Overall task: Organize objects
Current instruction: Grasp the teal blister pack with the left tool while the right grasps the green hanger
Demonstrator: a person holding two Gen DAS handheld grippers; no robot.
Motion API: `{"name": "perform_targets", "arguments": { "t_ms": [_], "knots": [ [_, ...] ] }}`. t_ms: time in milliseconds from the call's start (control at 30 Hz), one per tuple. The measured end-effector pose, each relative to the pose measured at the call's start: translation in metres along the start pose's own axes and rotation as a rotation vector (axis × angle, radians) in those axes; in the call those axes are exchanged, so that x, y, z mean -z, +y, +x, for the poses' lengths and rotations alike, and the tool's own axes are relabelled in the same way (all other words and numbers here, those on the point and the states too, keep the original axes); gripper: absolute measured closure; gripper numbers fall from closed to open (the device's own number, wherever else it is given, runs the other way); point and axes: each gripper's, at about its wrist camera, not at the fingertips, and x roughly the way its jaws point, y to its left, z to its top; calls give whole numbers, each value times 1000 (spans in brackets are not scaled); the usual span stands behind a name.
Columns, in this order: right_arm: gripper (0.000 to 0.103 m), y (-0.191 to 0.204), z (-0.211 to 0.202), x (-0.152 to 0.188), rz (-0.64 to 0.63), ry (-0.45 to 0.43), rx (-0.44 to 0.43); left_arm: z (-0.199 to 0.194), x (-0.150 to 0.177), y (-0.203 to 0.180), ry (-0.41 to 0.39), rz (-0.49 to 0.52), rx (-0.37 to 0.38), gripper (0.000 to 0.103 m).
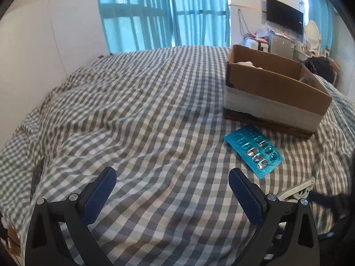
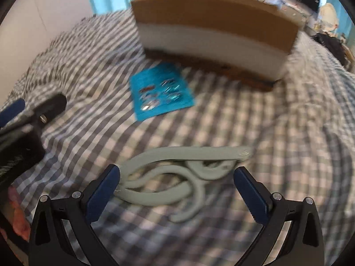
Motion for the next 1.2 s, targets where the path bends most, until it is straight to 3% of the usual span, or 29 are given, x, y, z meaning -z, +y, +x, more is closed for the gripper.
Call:
{"name": "perform_targets", "arguments": {
  "t_ms": [200, 233, 300, 567, 767, 967, 1100, 1200],
  "knots": [
    [2, 4, 21, -2, 10, 20, 0, 6, 1, 11, 31, -71, 44, 0],
    [6, 2, 18, 0, 2, 7, -5, 8, 0, 10, 37, -77, 49, 0],
    [23, -2, 11, 3, -12, -14, -5, 9, 1, 10, 46, -82, 56, 0],
    [23, -52, -31, 7, 39, -77, -20, 5, 3, -14, 54, -8, 54, 0],
    [23, -85, -62, -12, 15, -153, 56, 15, -7, -49, 99, 2, 154, 0],
    [23, -92, -61, -39, -96, -175, 123, 43, -28, -92, 133, 12, 209, 0],
    [23, -106, -53, -37, -71, -167, 92, 69, -37, -103, 162, -11, 168, 0],
    [23, -114, -43, -34, -51, -147, 77, 89, -41, -105, 182, -48, 177, 0]
  ]
}}
